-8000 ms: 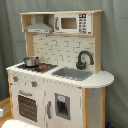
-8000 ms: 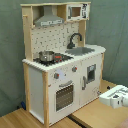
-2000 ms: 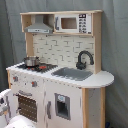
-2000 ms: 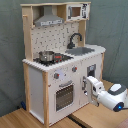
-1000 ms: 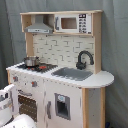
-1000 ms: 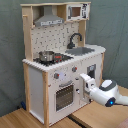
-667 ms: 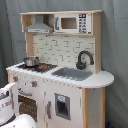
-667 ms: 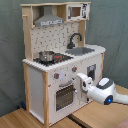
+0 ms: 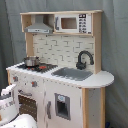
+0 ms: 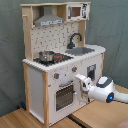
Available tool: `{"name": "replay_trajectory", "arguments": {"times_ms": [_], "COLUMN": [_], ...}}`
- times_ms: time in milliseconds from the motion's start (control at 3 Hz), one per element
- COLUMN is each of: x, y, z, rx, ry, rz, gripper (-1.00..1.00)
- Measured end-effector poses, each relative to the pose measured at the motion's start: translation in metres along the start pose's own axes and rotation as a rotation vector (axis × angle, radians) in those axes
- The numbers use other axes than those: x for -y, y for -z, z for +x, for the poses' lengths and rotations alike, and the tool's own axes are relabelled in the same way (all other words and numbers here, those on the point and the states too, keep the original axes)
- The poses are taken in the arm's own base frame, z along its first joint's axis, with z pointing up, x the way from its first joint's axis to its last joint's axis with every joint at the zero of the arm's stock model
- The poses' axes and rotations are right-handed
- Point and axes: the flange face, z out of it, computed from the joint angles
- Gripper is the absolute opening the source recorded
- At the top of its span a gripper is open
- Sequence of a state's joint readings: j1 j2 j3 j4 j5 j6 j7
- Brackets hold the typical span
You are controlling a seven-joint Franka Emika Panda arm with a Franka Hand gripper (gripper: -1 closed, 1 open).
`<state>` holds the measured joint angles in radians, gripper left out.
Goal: Play with the kitchen
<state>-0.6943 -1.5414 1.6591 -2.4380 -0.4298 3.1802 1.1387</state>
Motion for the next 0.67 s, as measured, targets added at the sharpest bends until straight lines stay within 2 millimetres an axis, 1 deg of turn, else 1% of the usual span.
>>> {"name": "replay_trajectory", "arguments": {"times_ms": [333,667], "x": [-0.028,-0.019], "y": [-0.005,-0.015], "z": [-0.019,-0.055], "rx": [0.02,0.082], "ry": [0.009,0.045], "rz": [0.002,-0.059], "gripper": [1.0,1.0]}}
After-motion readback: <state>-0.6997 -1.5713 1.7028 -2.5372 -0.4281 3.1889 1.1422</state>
